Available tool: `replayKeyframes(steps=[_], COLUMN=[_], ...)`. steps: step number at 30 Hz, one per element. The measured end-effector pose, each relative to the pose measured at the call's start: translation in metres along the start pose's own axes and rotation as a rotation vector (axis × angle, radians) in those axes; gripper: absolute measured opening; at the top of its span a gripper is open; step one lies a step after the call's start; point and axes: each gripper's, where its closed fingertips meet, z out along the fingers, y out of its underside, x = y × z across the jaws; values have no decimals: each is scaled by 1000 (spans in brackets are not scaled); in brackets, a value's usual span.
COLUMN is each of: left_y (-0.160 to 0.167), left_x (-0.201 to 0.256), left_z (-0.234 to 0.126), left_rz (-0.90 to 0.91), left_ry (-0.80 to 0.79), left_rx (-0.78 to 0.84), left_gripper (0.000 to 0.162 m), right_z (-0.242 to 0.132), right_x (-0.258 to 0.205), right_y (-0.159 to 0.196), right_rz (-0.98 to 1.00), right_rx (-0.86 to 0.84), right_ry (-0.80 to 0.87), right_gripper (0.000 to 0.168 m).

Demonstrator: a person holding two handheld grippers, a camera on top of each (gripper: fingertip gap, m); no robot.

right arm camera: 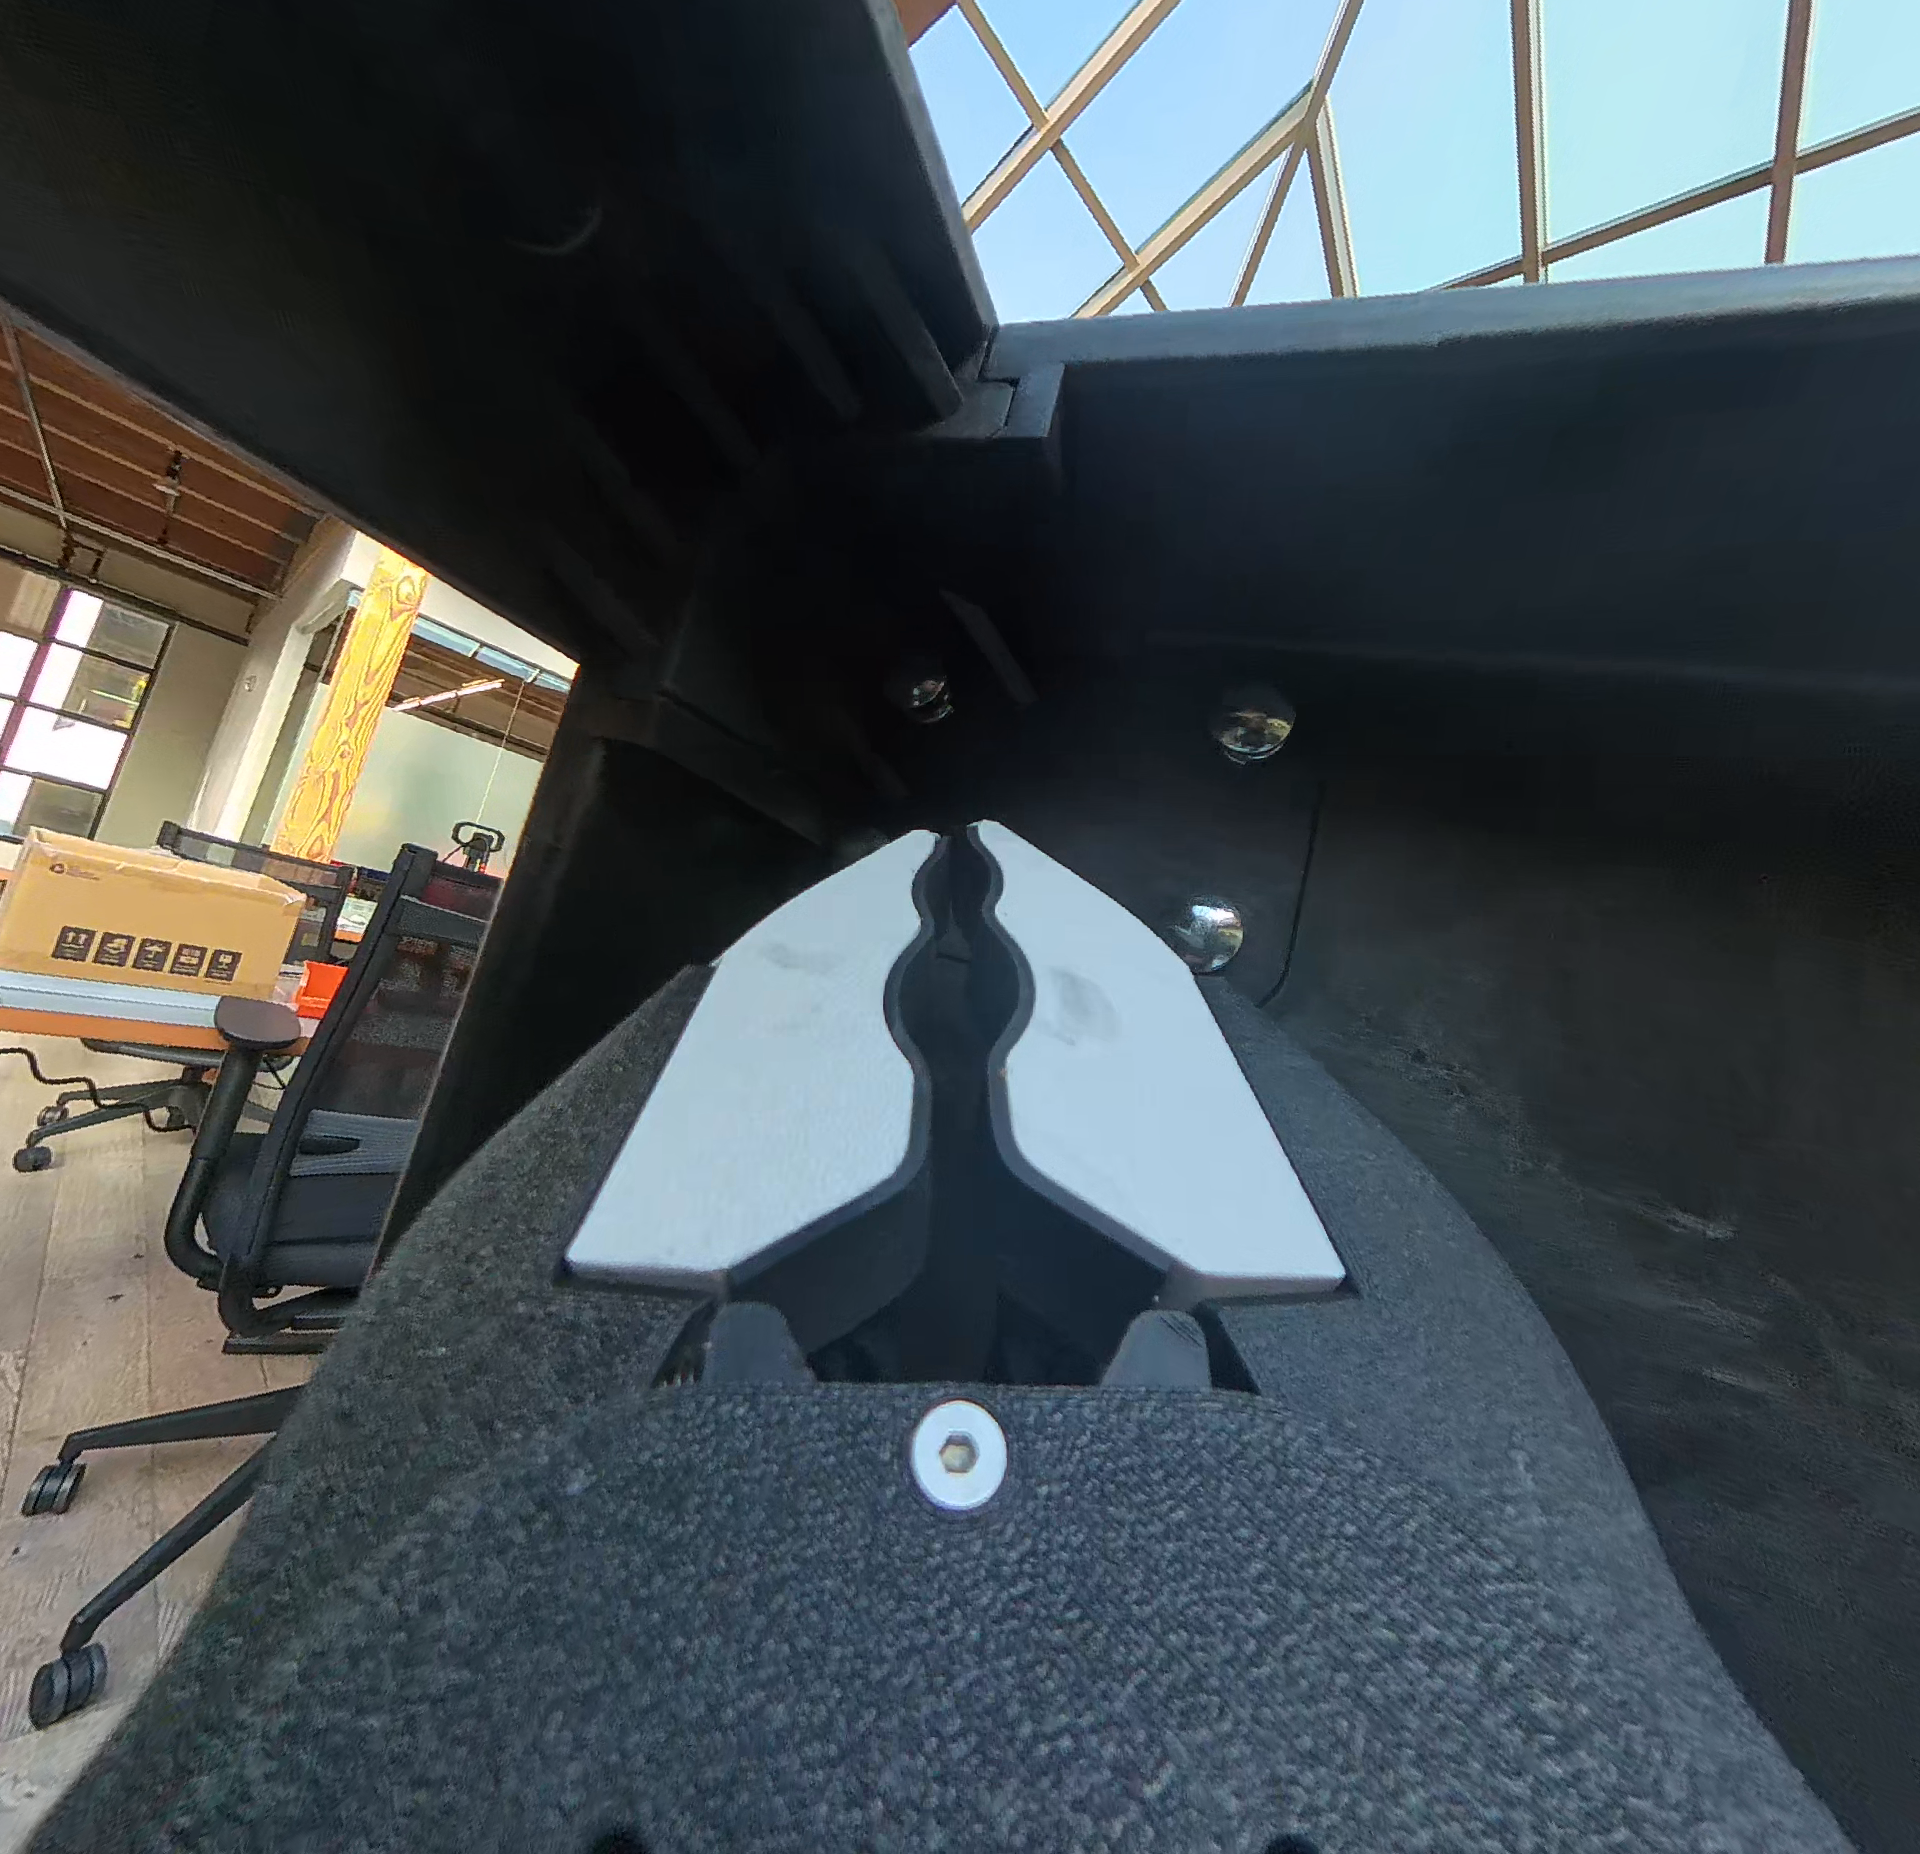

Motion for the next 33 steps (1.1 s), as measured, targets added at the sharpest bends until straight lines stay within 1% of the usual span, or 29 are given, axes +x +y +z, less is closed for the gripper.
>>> replayKeyframes(steps=[9,33], left_y=[0,0], left_x=[0,1], left_z=[0,0], left_rz=[-5,-2], left_ry=[5,3], left_rx=[4,3], left_gripper=[15,15], right_z=[3,4], right_x=[-12,-20], right_y=[2,2], right_rz=[-22,-13], right_rx=[-25,-39], right_ry=[-23,-36], right_gripper=[0,0])
